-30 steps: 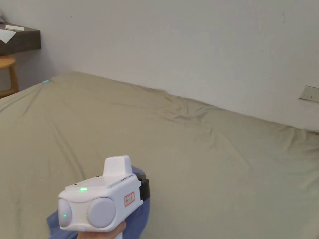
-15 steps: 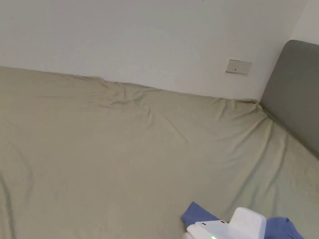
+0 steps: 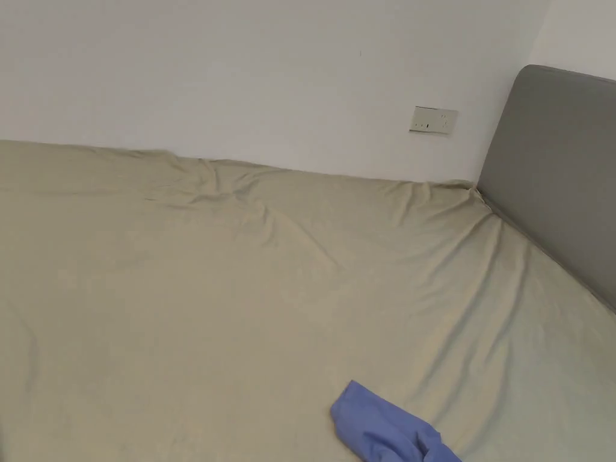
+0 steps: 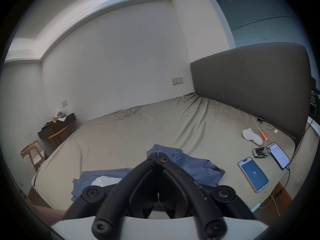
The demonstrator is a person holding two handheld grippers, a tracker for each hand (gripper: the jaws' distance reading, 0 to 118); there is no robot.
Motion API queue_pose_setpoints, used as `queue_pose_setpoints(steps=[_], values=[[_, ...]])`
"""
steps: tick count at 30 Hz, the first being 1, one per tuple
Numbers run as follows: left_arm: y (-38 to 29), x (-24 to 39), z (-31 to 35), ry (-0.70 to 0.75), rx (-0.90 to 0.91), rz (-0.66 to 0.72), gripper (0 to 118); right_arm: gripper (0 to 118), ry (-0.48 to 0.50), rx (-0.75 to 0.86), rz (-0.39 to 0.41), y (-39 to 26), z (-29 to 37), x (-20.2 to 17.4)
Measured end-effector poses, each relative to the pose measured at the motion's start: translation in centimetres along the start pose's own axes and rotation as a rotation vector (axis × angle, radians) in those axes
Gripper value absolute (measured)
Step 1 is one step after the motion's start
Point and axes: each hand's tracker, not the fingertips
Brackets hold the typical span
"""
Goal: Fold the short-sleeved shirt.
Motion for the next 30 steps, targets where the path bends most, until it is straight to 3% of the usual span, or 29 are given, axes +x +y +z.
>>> queue_pose_setpoints(steps=[2,4,9,10,11,12,14,16,21,24,25,26,27,28,29,30], values=[[1.4,0.4,4.1,-0.001,0.023,0.011,73,2,0.023,0.008,0.021,0.3,-0.1,-0.8],[1.4,0.0,9.0,-0.014,0.186,-0.023,74,2,0.05,0.016,0.034,0.4,-0.3,-1.3],[-0.5,-3.6,21.6,0.184,0.512,0.03,69,2,0.115,0.012,0.034,0.3,-1.8,-2.9],[-1.2,-4.7,23.3,0.26,0.53,0.048,56,2,0.134,0.002,0.035,0.3,-2.2,-3.4],[-1.9,-6.0,24.6,0.364,0.52,0.064,35,2,0.15,-0.007,0.04,0.1,-2.6,-3.9],[-2.5,-7.0,25.3,0.454,0.509,0.083,2,2,0.162,-0.013,0.045,0.1,-2.8,-4.3],[-3.9,-9.9,26.5,0.631,0.468,0.149,0,2,0.195,-0.029,0.061,-0.1,-3.4,-5.3],[-5.0,-12.7,27.2,0.667,0.39,0.235,0,2,0.217,-0.04,0.081,-0.3,-3.8,-6.2],[-6.5,-19.5,28.4,0.723,0.41,0.432,0,2,0.228,-0.072,0.125,-0.2,-4.8,-7.3],[-5.4,-23.5,28.2,0.722,0.387,0.48,0,2,0.207,-0.093,0.131,-0.1,-5.5,-7.2],[-4.9,-24.7,27.8,0.715,0.355,0.482,9,2,0.198,-0.098,0.132,-0.1,-5.7,-7.0],[-4.6,-26.1,27.3,0.682,0.333,0.49,31,2,0.187,-0.104,0.13,-0.2,-5.9,-6.9],[-4.3,-26.9,26.9,0.667,0.294,0.502,73,2,0.18,-0.108,0.126,-0.2,-6.0,-6.8],[-4.3,-27.9,26.2,0.648,0.249,0.521,94,2,0.172,-0.114,0.122,-0.3,-6.2,-6.6],[-4.4,-28.6,25.6,0.626,0.209,0.541,100,2,0.167,-0.118,0.12,-0.3,-6.3,-6.5],[-4.6,-28.8,25.2,0.62,0.193,0.558,92,2,0.162,-0.12,0.12,-0.4,-6.4,-6.5]])
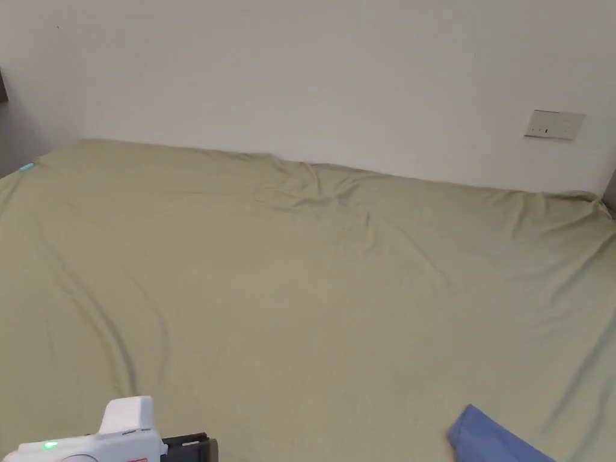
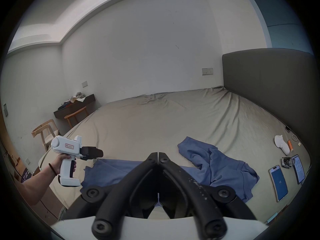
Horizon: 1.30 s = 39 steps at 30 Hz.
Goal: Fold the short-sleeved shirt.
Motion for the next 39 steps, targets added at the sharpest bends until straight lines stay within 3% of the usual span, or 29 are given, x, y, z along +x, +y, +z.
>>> queue_pose_setpoints(steps=[3,6,8,11,14,17,18,22,23,24,29,34,35,36,37,39], values=[[-1.5,0.4,-0.6,0.057,0.043,-0.049,82,2,-0.01,-0.014,0.006,0.0,-0.2,0.2],[-3.2,2.0,0.1,0.115,0.053,-0.174,58,2,-0.013,-0.027,0.008,-0.1,-0.8,0.4],[-4.1,2.9,0.6,0.156,0.059,-0.269,55,2,-0.008,-0.039,0.003,-0.3,-1.3,0.5],[-4.8,4.1,0.7,0.071,0.035,-0.275,19,2,-0.004,-0.063,-0.012,-0.6,-2.1,0.7],[-4.7,4.3,0.1,0.109,0.037,-0.294,13,2,-0.004,-0.077,-0.035,-0.6,-2.6,1.9],[-4.4,3.3,-0.5,0.064,0.034,-0.176,10,4,-0.07,-0.072,0.005,0.1,-3.5,4.4],[-4.4,3.0,-0.4,0.052,0.041,-0.156,9,16,-0.09,-0.084,0.024,0.3,-3.9,5.2],[-4.5,2.0,-0.3,0.014,0.054,-0.094,9,91,-0.152,-0.259,0.036,1.0,-8.5,10.6],[-4.5,2.1,-0.3,0.016,0.054,-0.099,9,105,-0.166,-0.31,0.012,1.0,-9.7,11.6],[-4.5,2.2,-0.3,0.02,0.053,-0.104,9,109,-0.17,-0.351,0.006,1.1,-11.0,12.7],[-4.6,4.0,-0.4,0.072,0.037,-0.178,9,109,-0.185,-0.368,0.057,1.9,-17.6,16.6],[-4.5,4.2,-0.2,0.077,0.036,-0.188,9,107,-0.218,-0.507,-0.019,1.4,-24.9,18.6],[-4.6,4.1,-0.2,0.073,0.038,-0.183,9,103,-0.217,-0.533,-0.019,1.2,-25.8,18.8],[-4.6,4.1,-0.1,0.07,0.039,-0.176,9,89,-0.245,-0.563,-0.01,0.8,-26.8,18.8],[-4.6,4.2,-0.2,0.068,0.039,-0.169,9,89,-0.279,-0.604,0.008,0.4,-27.8,18.8],[-4.5,4.3,-0.1,0.068,0.036,-0.167,9,77,-0.308,-0.664,0.027,-0.2,-28.7,18.7]])
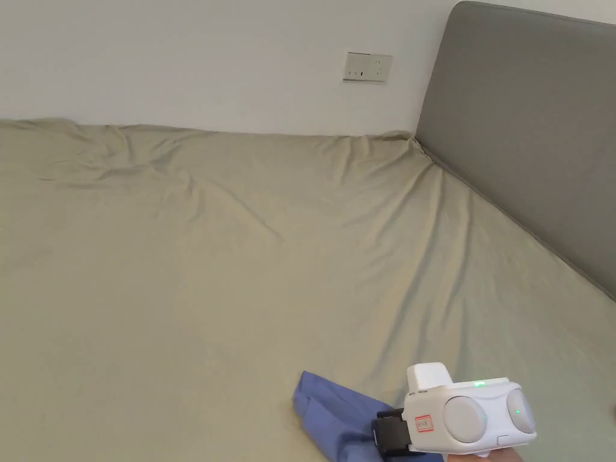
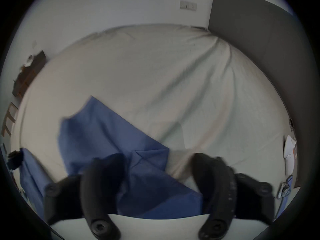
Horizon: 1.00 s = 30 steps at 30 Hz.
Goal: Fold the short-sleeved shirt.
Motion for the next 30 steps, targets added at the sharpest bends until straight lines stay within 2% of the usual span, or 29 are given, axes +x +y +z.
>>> queue_pose_setpoints(steps=[1,2,3,4,5,6,9,13,16,19,22,26,30], values=[[0.1,0.1,0.0,-0.001,-0.004,0.0,9,74,0.058,0.014,-0.033,0.0,0.2,0.1],[0.1,0.1,0.0,0.0,-0.006,-0.002,9,70,0.043,0.01,-0.055,0.3,0.9,0.3],[0.2,0.2,0.0,0.001,-0.008,-0.004,9,53,0.097,0.002,-0.057,0.3,1.4,0.4],[0.2,0.2,0.0,0.002,-0.009,-0.005,9,25,0.086,0.012,-0.05,0.3,1.8,0.4],[0.2,0.3,0.1,0.002,-0.011,-0.003,9,7,0.115,0.022,-0.067,0.2,2.1,0.4],[0.3,0.3,0.1,0.006,-0.012,0.001,9,7,0.081,0.0,-0.063,0.4,2.4,0.1],[1.4,0.6,1.1,0.013,-0.028,0.049,8,7,0.08,0.052,0.01,-0.2,4.6,-0.3],[3.4,0.8,5.4,-0.083,0.1,0.075,8,7,0.134,0.225,-0.064,0.1,10.9,0.4],[5.9,0.9,9.5,-0.131,0.191,0.08,8,7,0.148,0.385,-0.085,0.6,17.3,1.1],[8.5,1.4,13.8,-0.171,0.285,0.028,8,7,0.15,0.539,-0.071,1.0,23.6,1.5],[11.5,1.7,18.2,-0.141,0.403,-0.05,8,7,0.151,0.686,-0.076,1.3,30.1,2.2],[15.3,1.9,23.6,-0.066,0.54,-0.132,8,7,0.207,0.83,-0.113,2.4,37.2,2.8],[18.7,1.9,28.2,-0.01,0.635,-0.178,8,7,0.18,0.929,-0.083,4.3,42.8,2.6]])
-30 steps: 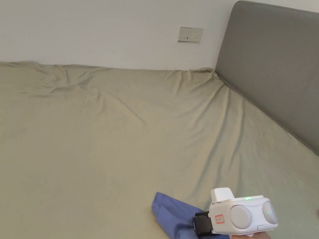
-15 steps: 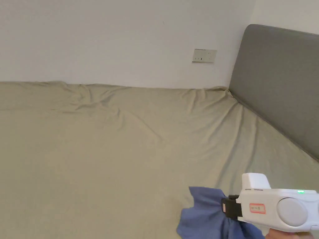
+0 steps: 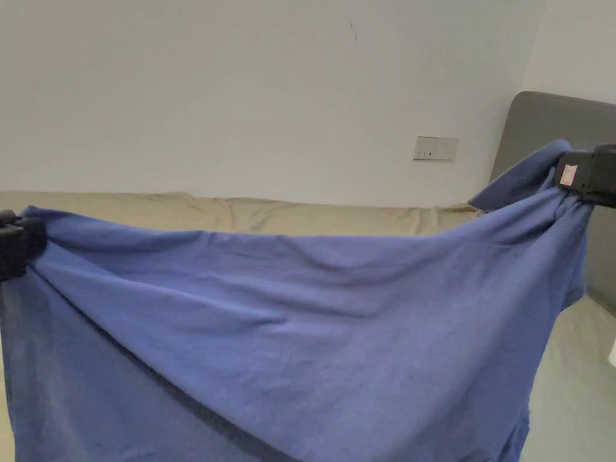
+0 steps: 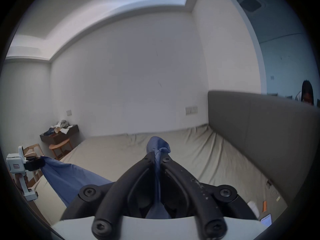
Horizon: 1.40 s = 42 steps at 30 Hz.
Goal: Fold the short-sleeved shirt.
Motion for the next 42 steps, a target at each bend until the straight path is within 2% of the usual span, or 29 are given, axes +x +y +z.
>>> queue_pose_setpoints(steps=[8,18,21,26,37,42], values=[[7.2,-1.7,-1.3,0.083,0.055,-0.047,8,7,-0.007,0.077,0.004,7.7,-1.6,-2.0],[14.0,-3.0,-12.5,0.184,0.016,-0.07,8,7,-0.076,0.069,0.013,13.8,-13.1,-3.4],[15.3,-2.6,-16.0,0.217,0.018,-0.105,8,7,-0.095,0.071,0.022,14.7,-16.5,-4.4],[16.7,-2.2,-22.2,0.261,0.024,-0.118,8,7,-0.132,0.075,0.081,15.8,-22.0,-6.4],[19.3,0.2,-30.0,0.343,0.088,-0.123,8,7,-0.157,0.188,0.081,18.3,-29.0,-10.5],[18.3,0.7,-32.7,0.374,0.094,-0.148,8,7,-0.137,0.21,0.079,17.3,-31.2,-10.9]])
